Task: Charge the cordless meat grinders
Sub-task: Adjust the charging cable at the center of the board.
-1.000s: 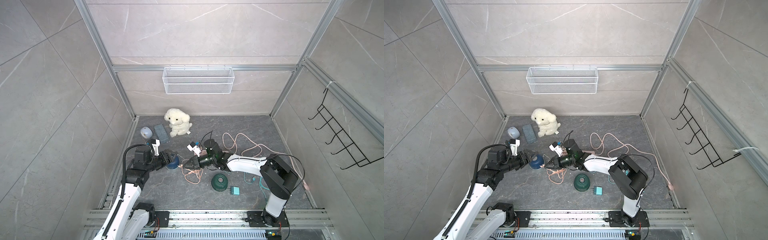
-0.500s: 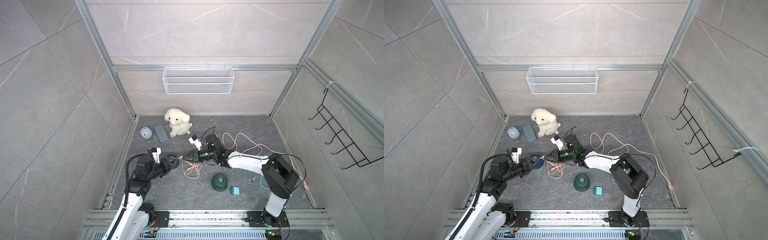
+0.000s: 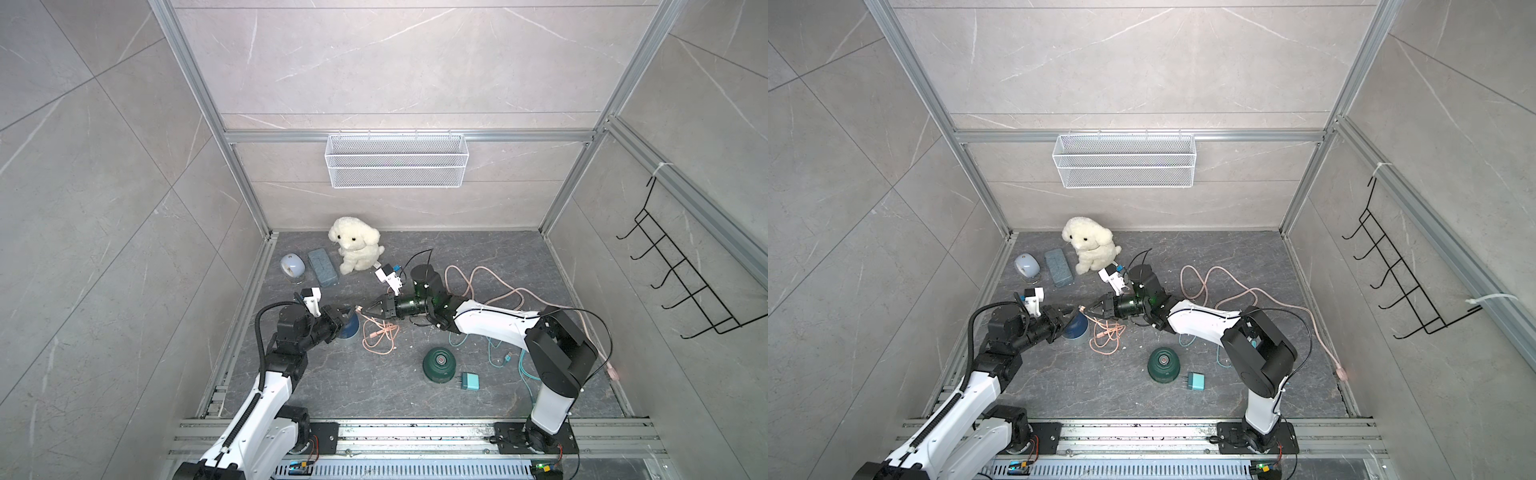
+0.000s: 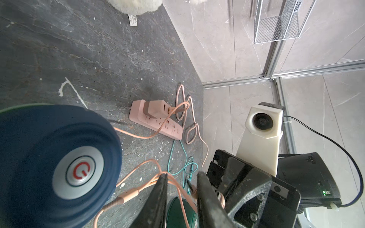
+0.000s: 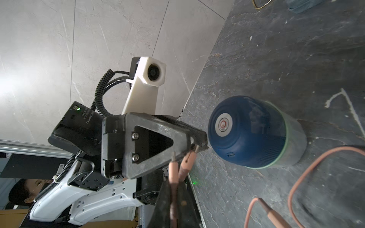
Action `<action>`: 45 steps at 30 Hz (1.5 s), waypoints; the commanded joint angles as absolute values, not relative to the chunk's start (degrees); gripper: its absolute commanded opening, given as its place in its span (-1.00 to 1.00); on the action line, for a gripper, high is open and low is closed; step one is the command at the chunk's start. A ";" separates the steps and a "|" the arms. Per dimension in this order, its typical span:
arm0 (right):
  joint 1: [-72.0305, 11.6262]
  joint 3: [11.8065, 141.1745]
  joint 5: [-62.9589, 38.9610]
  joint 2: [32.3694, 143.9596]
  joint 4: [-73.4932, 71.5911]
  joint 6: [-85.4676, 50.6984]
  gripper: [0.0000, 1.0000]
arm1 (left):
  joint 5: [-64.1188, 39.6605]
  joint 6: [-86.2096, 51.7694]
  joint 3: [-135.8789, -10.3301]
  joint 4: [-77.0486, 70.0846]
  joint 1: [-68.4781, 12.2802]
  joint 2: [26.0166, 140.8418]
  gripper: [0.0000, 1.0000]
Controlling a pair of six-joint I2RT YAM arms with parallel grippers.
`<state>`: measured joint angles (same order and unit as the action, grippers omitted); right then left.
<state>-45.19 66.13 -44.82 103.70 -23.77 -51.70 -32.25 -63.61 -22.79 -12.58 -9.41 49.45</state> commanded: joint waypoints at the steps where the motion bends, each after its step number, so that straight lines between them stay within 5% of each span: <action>1: -45.17 68.15 -46.13 103.79 -26.43 -52.85 -1.00 | -34.99 -65.48 -23.35 -19.31 -10.13 50.90 -0.47; 10: -44.43 67.87 -44.57 104.68 -28.77 -54.05 -1.00 | -37.08 -65.54 -24.02 -22.15 -12.30 52.56 -0.47; 15: -44.11 67.97 -43.55 104.94 -28.92 -54.16 -1.00 | -36.97 -64.49 -25.00 -19.20 -12.39 52.54 -1.00; 38: -29.30 67.20 -28.45 93.51 -10.57 -40.81 -1.00 | -28.61 -52.71 -26.89 34.68 -20.83 37.18 -1.00; 39: -29.52 67.53 -29.49 93.43 -10.69 -40.28 -1.00 | -28.25 -52.84 -27.06 34.11 -20.83 37.42 -0.96; 41: -30.28 68.14 -32.49 93.03 -10.04 -38.60 -1.00 | -28.23 -52.43 -29.10 32.53 -20.83 39.61 -0.14; 45: -33.62 69.20 -36.04 92.35 -3.59 -32.81 -1.00 | -27.81 -48.83 -36.84 32.04 -20.75 45.52 0.45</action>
